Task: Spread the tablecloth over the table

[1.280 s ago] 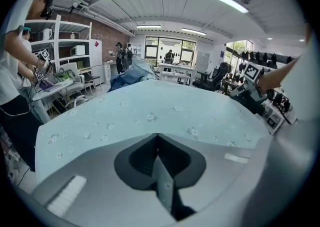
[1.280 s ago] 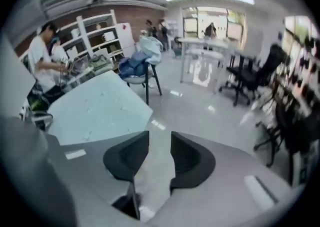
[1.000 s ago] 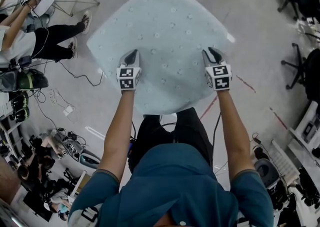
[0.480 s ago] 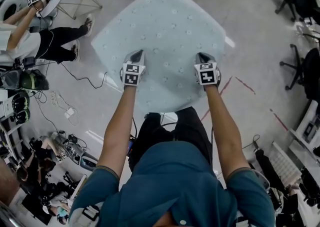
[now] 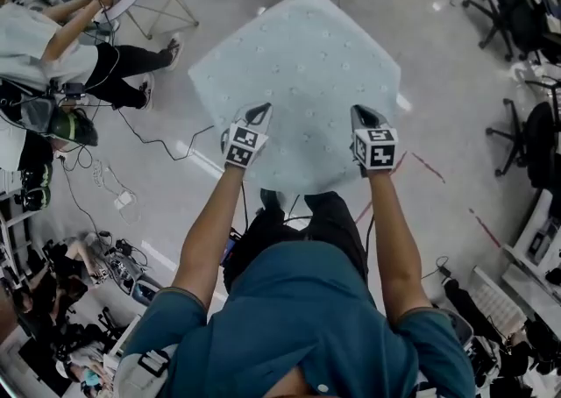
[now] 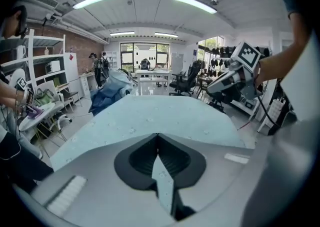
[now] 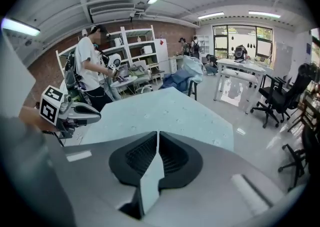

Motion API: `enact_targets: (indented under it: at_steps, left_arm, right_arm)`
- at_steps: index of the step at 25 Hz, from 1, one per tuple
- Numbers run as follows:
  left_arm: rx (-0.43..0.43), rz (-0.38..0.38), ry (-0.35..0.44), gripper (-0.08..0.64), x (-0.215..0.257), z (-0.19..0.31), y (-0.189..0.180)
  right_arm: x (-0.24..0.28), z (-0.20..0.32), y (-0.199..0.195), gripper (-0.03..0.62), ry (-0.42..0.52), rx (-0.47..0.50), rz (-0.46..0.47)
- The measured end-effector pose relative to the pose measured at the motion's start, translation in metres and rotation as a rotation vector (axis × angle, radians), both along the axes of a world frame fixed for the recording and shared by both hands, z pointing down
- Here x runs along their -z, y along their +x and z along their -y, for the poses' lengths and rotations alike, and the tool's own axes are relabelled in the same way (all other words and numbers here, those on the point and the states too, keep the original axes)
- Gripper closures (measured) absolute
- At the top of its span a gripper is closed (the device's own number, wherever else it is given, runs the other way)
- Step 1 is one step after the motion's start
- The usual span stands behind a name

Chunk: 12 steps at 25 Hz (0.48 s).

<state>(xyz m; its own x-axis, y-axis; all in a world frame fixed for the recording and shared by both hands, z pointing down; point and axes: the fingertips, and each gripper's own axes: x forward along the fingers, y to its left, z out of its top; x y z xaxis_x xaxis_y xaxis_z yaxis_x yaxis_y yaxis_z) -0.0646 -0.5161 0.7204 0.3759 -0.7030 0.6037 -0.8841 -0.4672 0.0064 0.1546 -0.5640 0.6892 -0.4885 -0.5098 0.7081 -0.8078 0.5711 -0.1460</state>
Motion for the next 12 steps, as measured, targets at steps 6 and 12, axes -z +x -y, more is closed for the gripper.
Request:
enact_targets:
  at_steps: [6,12]
  left_arm:
    - [-0.037,-0.034,0.099,0.56,0.072,-0.043,-0.012]
    - [-0.048,-0.061,0.23,0.56,0.147,-0.08,-0.038]
  right_arm:
    - [0.081,-0.042,-0.036,0.569,0.082,0.059,0.096]
    - [0.163,-0.078,-0.06,0.569,0.2,0.131,0.14]
